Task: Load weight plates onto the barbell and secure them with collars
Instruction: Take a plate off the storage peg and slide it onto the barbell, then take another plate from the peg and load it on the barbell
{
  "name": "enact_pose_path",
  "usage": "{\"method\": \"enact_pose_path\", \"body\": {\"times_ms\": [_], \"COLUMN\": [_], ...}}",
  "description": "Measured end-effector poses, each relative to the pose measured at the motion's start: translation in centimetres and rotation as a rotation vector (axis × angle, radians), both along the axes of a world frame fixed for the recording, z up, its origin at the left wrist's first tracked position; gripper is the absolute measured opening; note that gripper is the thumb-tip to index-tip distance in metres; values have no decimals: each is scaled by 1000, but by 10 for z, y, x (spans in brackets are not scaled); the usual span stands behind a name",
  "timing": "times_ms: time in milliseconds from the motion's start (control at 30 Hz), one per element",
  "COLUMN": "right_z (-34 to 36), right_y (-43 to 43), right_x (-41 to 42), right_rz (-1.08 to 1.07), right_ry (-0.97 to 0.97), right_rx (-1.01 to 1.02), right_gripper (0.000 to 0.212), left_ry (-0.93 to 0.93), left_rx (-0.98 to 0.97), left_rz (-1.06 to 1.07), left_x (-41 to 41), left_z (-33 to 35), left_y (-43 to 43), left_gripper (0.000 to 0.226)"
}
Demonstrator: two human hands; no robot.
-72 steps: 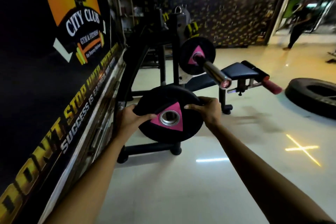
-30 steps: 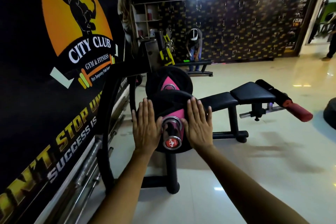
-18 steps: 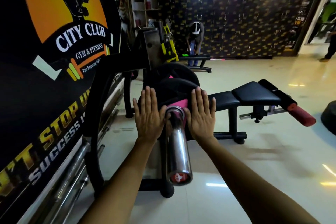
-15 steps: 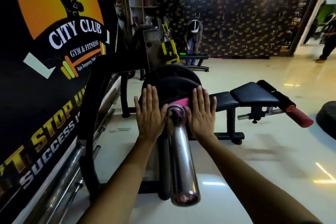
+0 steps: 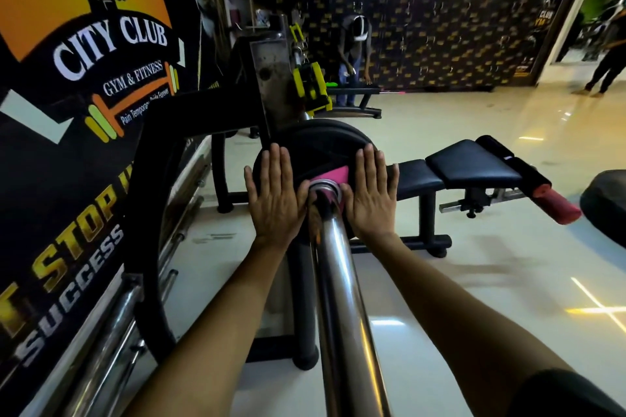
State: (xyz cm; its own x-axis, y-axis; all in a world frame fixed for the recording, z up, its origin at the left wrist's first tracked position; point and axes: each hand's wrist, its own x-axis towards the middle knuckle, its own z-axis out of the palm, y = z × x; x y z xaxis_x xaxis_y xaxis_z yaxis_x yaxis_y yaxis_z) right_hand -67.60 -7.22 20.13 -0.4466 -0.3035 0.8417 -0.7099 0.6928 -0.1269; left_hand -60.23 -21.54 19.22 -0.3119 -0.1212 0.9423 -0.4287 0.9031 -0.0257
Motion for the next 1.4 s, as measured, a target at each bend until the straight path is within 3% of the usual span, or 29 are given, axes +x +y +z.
{"method": "enact_pose_path", "body": {"times_ms": [200, 333, 500, 633, 767, 900, 1200, 1400], "right_z": [5, 11, -9, -54, -90, -120, -140, -159], "right_y": [9, 19, 47, 93, 163, 269, 510, 622], "right_x": [10, 24, 54, 85, 109, 123, 117, 63], "right_rz": [52, 149, 87, 52, 49, -11, -250, -403], "right_ry": [-136, -248, -449, -652, -781, -876, -973, -999], "right_rx": [52, 43, 97, 219, 290, 300, 256, 136], "right_gripper": [59, 61, 60, 59, 58, 58, 56, 56], "left_ry": [-108, -150, -95, -269, -375, -510, -800, -997], "left_rx": [101, 237, 641, 789, 1058, 901, 825, 587], "left_rz": [-14, -174, -212, -197, -231, -200, -545, -778], "left_x": [15, 32, 77, 121, 138, 130, 64, -25], "left_z": [10, 17, -15, -59, -92, -120, -152, -155], "left_y": [9, 14, 34, 74, 147, 247, 482, 600], "left_gripper": [63, 60, 52, 45, 46, 44, 50, 51]}}
